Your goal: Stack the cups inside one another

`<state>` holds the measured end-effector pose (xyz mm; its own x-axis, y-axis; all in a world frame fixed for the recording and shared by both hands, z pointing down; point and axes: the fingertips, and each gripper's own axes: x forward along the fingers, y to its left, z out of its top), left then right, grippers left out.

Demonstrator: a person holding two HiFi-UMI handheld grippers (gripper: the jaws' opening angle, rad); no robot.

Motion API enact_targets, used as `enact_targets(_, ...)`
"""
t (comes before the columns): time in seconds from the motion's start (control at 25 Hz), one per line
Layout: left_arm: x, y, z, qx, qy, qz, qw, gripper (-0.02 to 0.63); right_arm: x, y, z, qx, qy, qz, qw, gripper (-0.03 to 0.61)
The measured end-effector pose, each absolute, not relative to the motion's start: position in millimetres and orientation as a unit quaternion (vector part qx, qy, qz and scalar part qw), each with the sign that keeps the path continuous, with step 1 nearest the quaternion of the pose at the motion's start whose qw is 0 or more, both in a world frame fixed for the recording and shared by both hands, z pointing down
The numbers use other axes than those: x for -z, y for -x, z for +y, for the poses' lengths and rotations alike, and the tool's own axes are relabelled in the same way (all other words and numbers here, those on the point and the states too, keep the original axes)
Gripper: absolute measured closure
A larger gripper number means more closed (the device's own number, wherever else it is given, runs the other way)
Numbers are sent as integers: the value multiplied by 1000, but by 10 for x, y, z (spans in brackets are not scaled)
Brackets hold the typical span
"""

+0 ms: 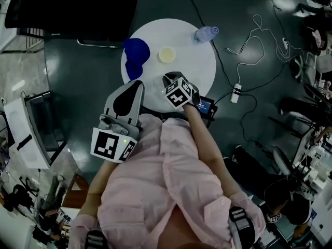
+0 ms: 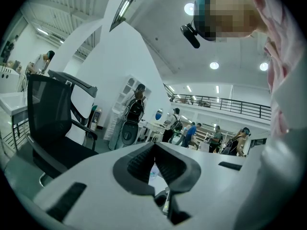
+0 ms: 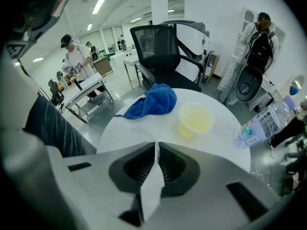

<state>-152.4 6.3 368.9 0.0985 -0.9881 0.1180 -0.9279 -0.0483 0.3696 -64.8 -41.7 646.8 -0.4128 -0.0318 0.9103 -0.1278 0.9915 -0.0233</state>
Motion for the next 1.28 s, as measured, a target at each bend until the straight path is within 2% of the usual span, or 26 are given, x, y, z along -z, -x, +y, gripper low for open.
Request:
enact_targets(0.64,-3716,1540,88,86,-717,-667,181,595,-6446,728,-348,5,-32,-850,526,534)
enact_targets(0.76,-3708,1532,94,86,-718,-667,180,595,-6436,737,-340,4,-30,-851,524,461)
enact_targets(1.28,-3672,1510,148,88,-715,-671,177,595,-6216,754,-398,-8,-55,-867,495,456)
